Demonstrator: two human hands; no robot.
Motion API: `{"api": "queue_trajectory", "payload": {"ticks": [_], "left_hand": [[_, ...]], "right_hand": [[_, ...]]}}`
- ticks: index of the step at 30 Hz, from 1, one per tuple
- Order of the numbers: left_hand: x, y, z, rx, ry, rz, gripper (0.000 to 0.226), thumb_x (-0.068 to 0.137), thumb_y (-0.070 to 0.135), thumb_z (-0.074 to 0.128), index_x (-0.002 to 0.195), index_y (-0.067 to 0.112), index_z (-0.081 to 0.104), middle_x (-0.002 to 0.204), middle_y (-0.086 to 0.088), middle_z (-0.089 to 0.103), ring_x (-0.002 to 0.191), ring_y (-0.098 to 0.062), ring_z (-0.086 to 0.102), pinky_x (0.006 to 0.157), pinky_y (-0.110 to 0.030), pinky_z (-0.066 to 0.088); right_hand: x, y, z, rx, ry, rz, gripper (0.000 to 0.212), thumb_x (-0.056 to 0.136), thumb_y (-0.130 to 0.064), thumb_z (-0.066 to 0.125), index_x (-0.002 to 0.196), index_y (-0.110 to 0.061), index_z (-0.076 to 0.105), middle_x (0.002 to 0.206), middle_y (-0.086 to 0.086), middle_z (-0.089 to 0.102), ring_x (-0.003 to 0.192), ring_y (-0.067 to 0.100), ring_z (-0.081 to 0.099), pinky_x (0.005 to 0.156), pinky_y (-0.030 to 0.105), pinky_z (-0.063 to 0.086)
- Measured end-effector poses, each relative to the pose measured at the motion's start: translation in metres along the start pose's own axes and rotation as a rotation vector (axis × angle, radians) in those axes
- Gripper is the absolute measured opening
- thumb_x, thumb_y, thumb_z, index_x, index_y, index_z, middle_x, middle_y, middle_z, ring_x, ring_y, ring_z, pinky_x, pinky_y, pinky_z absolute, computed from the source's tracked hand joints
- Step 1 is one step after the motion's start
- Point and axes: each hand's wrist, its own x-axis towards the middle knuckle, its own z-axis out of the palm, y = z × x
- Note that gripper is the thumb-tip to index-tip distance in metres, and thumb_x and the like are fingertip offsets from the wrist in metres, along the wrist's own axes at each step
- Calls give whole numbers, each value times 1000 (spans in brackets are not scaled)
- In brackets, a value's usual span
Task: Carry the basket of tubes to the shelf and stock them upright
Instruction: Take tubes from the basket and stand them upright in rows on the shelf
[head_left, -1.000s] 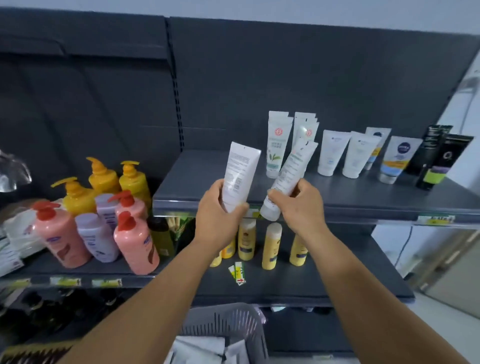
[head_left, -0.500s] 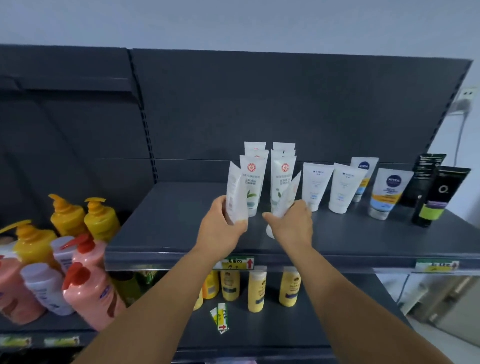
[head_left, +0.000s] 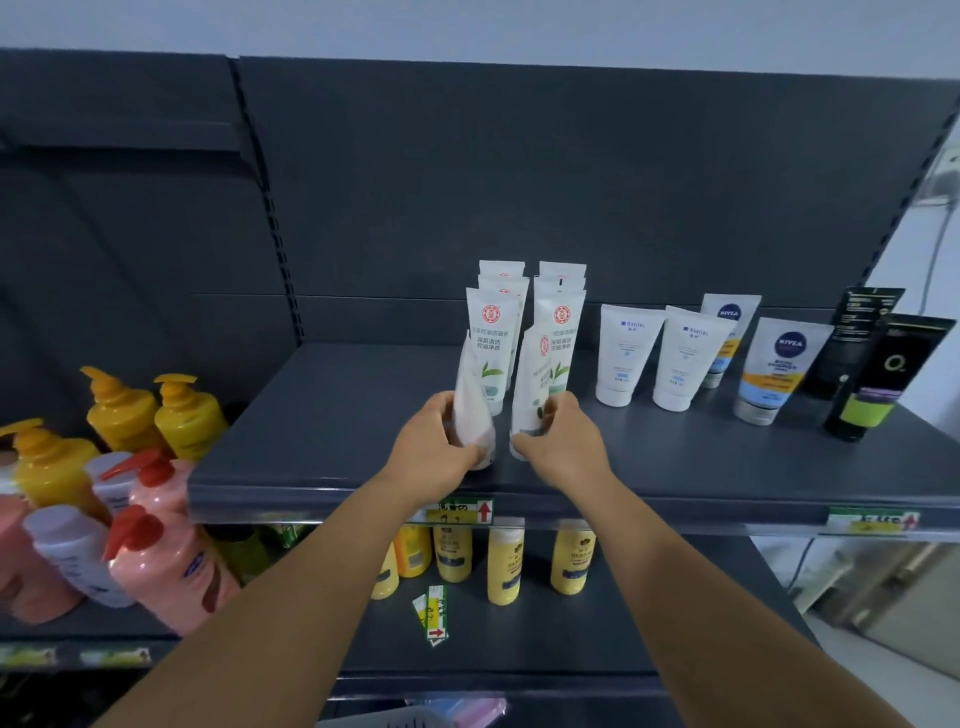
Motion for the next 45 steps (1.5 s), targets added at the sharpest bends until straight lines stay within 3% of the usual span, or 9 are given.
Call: {"api": "queue_trajectory", "payload": {"ticks": [4,9,12,15,21,27,35,40,45], "left_hand": [[-3,-2,0,0,-5,4,63,81,8,71,135,19,41,122,5,56,107,-12,56,87,-23,45],[-14,-2,-3,-45,-51,23,64,83,6,69,136,20,38,127,6,56,110,-12,57,93,-27,48],[-25,4,0,-105,-90,54,61,83,3,68,133,22,39,126,6,58,108,-10,60,88,-25,51],[-37,11,9,-109,-165,145,56,84,8,69,129,26,42,124,8,61,107,-6,62,88,-27,54],[-50,38,39,-45,-261,335,33,87,14,63,115,33,60,114,7,61,103,-8,63,88,-30,56],[-42,45,73,213,-224,259,69,91,11,58,150,18,22,147,-3,39,136,-18,39,112,-35,34],[-34,30,81,636,-188,312,60,95,15,49,149,16,23,150,-1,31,134,-22,35,106,-33,35],[-31,22,78,728,-166,352,63,95,16,49,150,14,20,151,-1,28,140,-20,26,113,-30,25],[-43,11,64,780,-125,376,63,95,18,47,151,14,18,154,0,25,142,-18,21,116,-29,17]], "right_hand": [[5,-3,7,35,76,70,52,77,-28,75,113,-10,41,109,4,60,95,23,60,71,33,47],[-18,-6,3,63,177,40,64,75,-42,75,118,-9,42,122,7,47,114,24,47,95,41,46],[-49,-2,-1,166,85,-109,56,85,-47,62,128,-18,41,128,0,45,113,15,50,94,33,46],[-72,4,-8,281,-86,-196,65,85,-47,58,143,-31,31,141,-10,43,124,10,49,101,36,46],[-84,29,-33,449,-46,-121,57,77,-34,72,128,-33,48,121,-16,63,112,5,60,98,37,51],[-65,36,-66,287,280,11,53,76,-33,77,119,-21,48,105,-10,62,91,10,60,69,24,46],[2,41,-64,163,280,204,49,77,-30,75,102,-16,35,105,2,55,84,22,51,66,30,38],[22,37,-50,192,295,218,58,78,-31,76,114,-11,36,123,9,55,102,31,58,74,32,42],[-2,29,-45,97,320,183,77,80,-34,73,137,-7,29,141,12,39,127,33,41,100,44,40]]}}
